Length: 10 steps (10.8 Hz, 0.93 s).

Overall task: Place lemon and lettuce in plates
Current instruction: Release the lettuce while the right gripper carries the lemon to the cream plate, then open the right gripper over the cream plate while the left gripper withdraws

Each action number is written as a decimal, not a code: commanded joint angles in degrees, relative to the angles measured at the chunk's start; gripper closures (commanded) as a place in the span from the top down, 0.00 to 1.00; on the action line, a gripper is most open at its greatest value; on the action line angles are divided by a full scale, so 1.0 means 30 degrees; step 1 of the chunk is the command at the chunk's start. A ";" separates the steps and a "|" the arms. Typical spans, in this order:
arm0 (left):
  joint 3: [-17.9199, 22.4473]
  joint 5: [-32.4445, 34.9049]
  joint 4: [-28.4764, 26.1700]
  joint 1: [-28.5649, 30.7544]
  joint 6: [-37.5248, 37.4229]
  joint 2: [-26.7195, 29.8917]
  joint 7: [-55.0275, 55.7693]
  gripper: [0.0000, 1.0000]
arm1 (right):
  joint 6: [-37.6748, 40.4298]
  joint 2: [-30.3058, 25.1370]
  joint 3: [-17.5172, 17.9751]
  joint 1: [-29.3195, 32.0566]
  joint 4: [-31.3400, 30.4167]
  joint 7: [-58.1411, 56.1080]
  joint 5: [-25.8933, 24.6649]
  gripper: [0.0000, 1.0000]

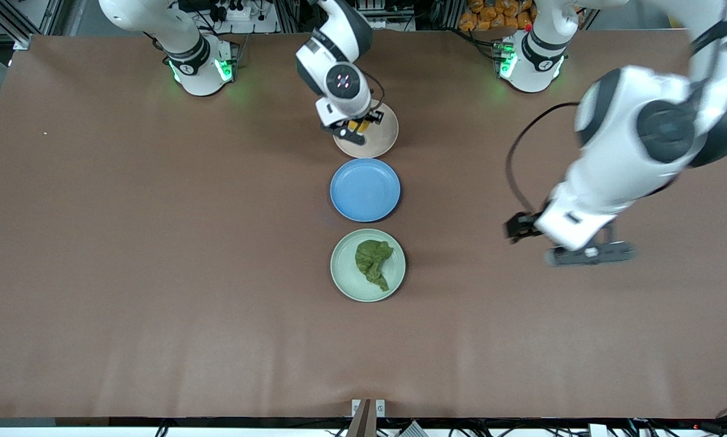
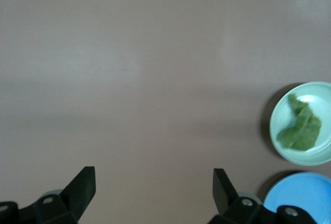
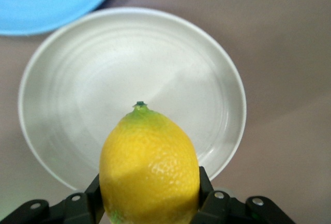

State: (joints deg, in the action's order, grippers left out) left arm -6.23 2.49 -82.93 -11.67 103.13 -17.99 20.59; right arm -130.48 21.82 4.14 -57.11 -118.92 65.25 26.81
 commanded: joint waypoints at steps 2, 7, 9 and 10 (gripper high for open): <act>-0.0297 0.0079 -0.0892 0.2303 -0.2757 0.3179 -0.3139 1.00 | -0.1565 0.0545 -0.0208 -0.0271 -0.0352 0.0281 0.0466 0.05; -0.0122 -0.0009 -0.0775 0.3302 -0.4724 0.4822 -0.2967 1.00 | -0.1390 0.0637 -0.0238 -0.0301 -0.0351 0.0310 0.0349 1.00; -0.0121 -0.0009 -0.0745 0.3538 -0.5019 0.5088 -0.2967 1.00 | -0.1012 -0.0004 -0.0413 -0.0097 -0.0322 0.0922 0.0320 1.00; -0.0063 -0.0009 -0.0745 0.3770 -0.5049 0.5263 -0.3141 1.00 | -0.0777 -0.0444 -0.0936 0.0137 -0.0235 0.0897 0.0175 1.00</act>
State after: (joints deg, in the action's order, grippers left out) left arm -6.30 2.49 -83.75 -1.78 88.62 -4.45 12.15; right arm -134.50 24.04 3.10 -57.89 -119.46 66.76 26.86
